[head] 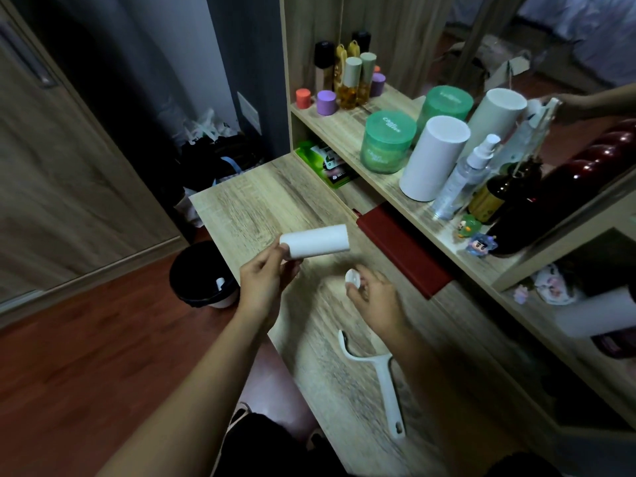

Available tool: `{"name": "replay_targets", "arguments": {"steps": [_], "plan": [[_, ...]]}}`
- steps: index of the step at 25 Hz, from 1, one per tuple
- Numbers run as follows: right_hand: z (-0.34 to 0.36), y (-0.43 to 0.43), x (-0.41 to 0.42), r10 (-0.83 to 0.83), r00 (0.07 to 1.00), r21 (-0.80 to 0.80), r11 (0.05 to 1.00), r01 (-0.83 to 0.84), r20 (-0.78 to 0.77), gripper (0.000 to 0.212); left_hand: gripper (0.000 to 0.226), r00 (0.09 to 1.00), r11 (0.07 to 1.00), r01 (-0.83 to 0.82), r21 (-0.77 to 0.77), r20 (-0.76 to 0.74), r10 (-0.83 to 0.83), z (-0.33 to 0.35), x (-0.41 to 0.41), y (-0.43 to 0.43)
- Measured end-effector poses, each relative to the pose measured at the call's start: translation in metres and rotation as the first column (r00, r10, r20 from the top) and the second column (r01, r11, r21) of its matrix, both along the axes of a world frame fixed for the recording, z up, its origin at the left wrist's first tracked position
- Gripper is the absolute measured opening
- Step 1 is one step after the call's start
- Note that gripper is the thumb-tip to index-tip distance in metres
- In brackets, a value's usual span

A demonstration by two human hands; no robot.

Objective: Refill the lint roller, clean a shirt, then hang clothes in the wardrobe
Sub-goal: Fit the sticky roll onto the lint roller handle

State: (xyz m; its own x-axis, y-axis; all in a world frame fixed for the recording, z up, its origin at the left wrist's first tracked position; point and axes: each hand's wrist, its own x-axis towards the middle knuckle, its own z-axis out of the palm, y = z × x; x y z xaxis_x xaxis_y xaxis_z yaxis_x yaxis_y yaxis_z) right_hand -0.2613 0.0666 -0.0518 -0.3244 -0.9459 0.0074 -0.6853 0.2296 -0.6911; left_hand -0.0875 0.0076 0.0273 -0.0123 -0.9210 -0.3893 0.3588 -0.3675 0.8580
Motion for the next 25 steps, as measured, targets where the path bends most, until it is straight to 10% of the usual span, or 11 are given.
{"name": "replay_targets", "arguments": {"steps": [5,11,25], "plan": [[0.063,0.019,0.008,0.004,0.934,-0.397,0.906,0.147,0.356,0.042,0.018,0.998,0.998,0.011,0.055,-0.064,-0.007,0.004,0.004,-0.004],[0.089,0.023,0.007,0.123,0.986,-0.507,0.861,-0.048,0.116,0.043,0.018,0.992,0.994,0.098,0.05,-0.087,-0.094,0.009,0.0,0.0],[0.085,0.027,0.006,0.134,0.983,-0.492,0.869,-0.055,0.125,0.042,0.019,0.988,0.991,0.132,0.004,-0.076,-0.132,0.006,-0.004,0.007]]}}
